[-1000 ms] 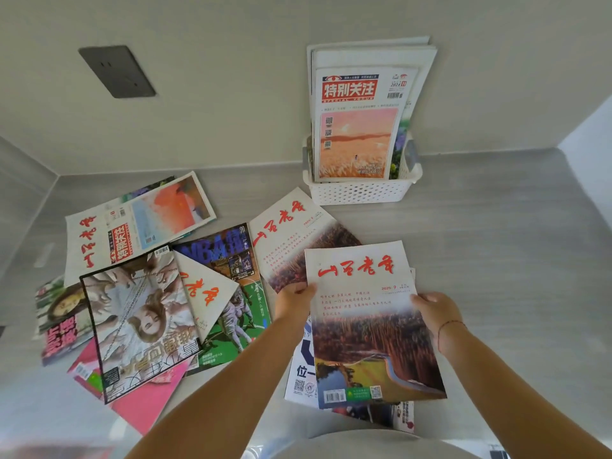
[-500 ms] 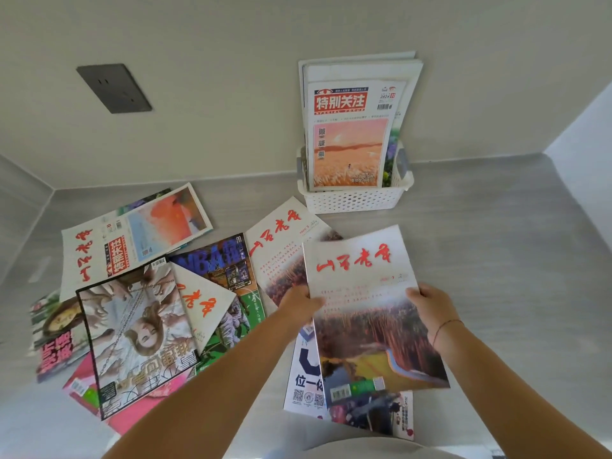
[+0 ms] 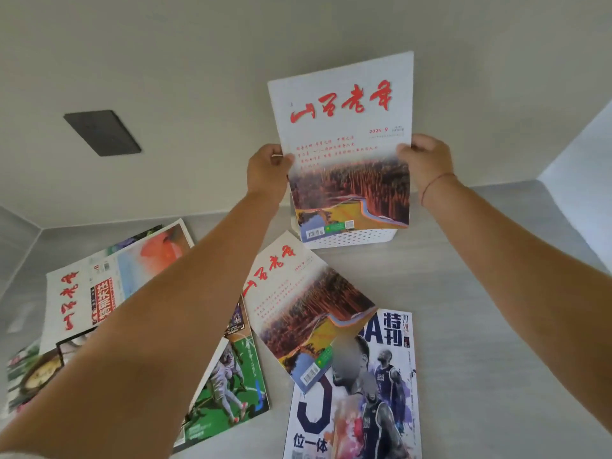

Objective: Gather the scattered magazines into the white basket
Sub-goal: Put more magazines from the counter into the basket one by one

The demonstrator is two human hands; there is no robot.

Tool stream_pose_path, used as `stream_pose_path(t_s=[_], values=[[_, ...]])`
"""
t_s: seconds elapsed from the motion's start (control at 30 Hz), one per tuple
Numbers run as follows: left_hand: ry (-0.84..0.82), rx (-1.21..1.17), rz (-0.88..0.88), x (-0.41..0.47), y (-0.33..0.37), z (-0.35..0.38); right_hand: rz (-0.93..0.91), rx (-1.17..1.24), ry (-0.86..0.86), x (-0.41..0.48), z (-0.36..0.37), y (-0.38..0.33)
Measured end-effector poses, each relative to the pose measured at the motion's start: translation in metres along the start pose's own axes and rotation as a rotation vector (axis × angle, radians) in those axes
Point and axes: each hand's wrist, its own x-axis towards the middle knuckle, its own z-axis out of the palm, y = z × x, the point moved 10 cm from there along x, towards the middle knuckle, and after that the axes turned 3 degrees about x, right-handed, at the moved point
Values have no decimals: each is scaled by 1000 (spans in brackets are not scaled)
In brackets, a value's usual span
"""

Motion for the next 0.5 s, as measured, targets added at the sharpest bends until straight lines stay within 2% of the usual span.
stream_pose_path(t_s=[0.17,0.5], values=[[56,-38,-26,30,-3,8,28,-79,2,30,12,17],[88,-30,-213,40,-72,37,167,-230,14,36,21,86]])
